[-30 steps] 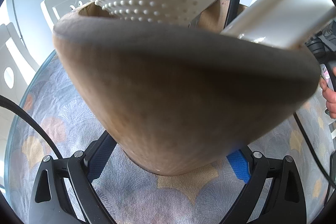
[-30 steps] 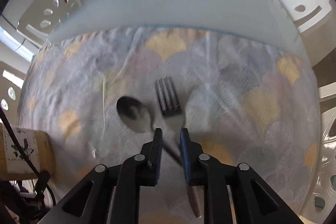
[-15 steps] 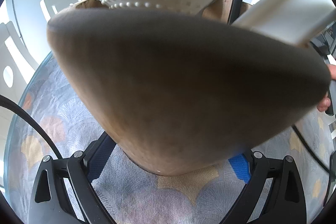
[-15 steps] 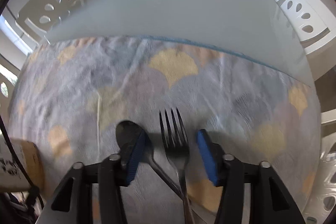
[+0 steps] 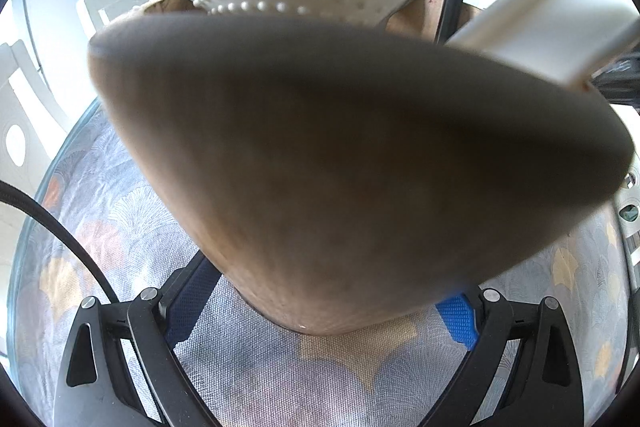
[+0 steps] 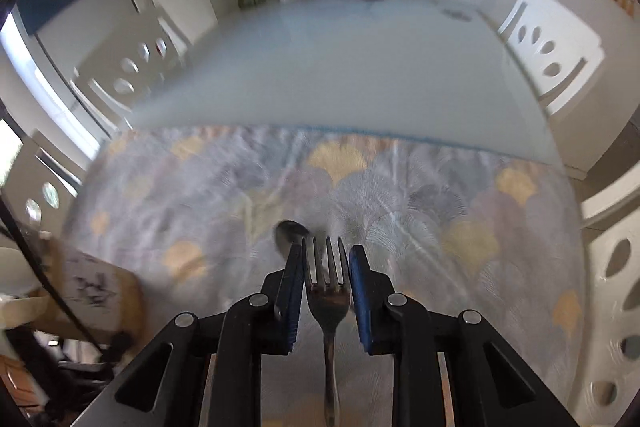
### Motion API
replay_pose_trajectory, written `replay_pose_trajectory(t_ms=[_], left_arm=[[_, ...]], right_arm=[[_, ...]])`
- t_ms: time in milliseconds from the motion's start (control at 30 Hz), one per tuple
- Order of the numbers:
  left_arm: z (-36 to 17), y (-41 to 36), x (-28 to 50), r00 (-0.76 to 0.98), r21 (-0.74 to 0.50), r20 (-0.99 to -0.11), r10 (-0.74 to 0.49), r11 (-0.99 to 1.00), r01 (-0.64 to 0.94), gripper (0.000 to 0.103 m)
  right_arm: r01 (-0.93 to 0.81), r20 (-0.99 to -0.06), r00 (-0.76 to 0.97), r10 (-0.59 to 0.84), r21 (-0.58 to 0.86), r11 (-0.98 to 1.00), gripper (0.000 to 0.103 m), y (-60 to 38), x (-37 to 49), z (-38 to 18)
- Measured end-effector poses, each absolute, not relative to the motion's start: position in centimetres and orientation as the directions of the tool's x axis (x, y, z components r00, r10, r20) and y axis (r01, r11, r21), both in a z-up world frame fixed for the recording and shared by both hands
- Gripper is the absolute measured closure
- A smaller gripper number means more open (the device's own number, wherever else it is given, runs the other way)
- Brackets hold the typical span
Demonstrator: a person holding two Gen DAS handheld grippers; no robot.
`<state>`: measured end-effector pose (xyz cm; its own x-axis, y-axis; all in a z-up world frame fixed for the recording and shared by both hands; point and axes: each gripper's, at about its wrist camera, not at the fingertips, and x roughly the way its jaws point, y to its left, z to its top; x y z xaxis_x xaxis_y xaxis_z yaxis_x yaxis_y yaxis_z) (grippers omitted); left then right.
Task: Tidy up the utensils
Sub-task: 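Lift the fork upright and carry it toward the wooden holder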
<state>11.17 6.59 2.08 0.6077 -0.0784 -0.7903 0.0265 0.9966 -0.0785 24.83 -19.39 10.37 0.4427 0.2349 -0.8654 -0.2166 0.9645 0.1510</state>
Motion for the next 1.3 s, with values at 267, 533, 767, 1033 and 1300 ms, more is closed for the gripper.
replay_pose_trajectory(t_ms=[267,533,767,1033,1300], left_arm=[[1.6,7.0,11.4,0.606,-0.078,-0.792,-0.078,0.997,0.027,0.006],[1.7,6.9,11.4,0.606,-0.078,-0.792,-0.079,0.997,0.027,0.006],[1.5,7.0,11.4,0.605,-0.080,-0.792,-0.080,0.996,0.026,0.006],[1.6,7.0,11.4,0.605,-0.080,-0.792,-0.080,0.996,0.026,0.006],[1.5,7.2,11.3,0.602,-0.084,-0.794,-0.082,0.996,0.026,0.005]], right_arm=[[-0.175,-0.795,0.549,0.259,0.194,0.965,0.086,-20.2,20.3,16.6],[-0.248,-0.721,0.627,0.294,0.173,0.953,0.097,-18.3,19.9,21.8],[-0.218,-0.820,0.467,0.329,0.254,0.942,0.058,-18.5,22.7,17.2],[-0.270,-0.963,0.211,0.167,0.107,0.957,0.053,-16.2,25.8,5.4],[-0.359,-0.985,0.160,0.073,0.011,0.933,0.090,-15.3,27.4,2.2]])
